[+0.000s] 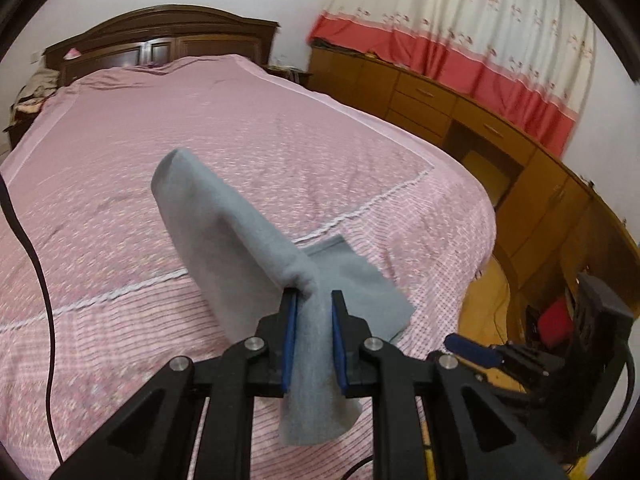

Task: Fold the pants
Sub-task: 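Grasp the sweatpants edge with the left gripper and lift it, then fold the lifted edge over the pants and open the left gripper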

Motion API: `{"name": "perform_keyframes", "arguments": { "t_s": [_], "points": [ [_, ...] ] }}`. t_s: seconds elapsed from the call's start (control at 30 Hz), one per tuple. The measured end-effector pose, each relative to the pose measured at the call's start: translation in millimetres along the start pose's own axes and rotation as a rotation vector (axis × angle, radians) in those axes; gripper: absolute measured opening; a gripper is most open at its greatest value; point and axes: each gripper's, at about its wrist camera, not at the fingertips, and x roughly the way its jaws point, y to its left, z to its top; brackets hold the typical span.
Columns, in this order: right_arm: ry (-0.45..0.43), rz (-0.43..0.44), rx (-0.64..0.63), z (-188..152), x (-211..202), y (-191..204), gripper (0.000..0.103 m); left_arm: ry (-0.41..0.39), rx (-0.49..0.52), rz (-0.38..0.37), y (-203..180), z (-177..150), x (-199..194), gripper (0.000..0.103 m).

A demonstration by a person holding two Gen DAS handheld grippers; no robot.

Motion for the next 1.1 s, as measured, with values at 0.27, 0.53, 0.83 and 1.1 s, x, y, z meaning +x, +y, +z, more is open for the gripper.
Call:
{"name": "perform_keyframes", "arguments": {
  "t_s": [0.27,0.53,0.83,1.1],
  "points": [
    [0.016,-0.029,0.038,4.3,10.2,-16.6,0.032,0.100,0.022,-0.043,-20.1,7.4,58.3,0.016],
    [0.043,-0.055,0.076,1.1,17.3,-31.0,0.032,0.178,0.048,-0.048,-30.7,4.3,101.1,0.020],
    [0.053,-0.059,0.080,4.3,22.3,-29.8,0.032,0.109,0.053,-0.067,-23.5,13.9,61.3,0.044],
    [0.028,-0.041,0.031,14.8,17.6,-17.0,0.032,0.090,-0.024,0.104,17.9,2.5,40.5,0.045]
  ]
}}
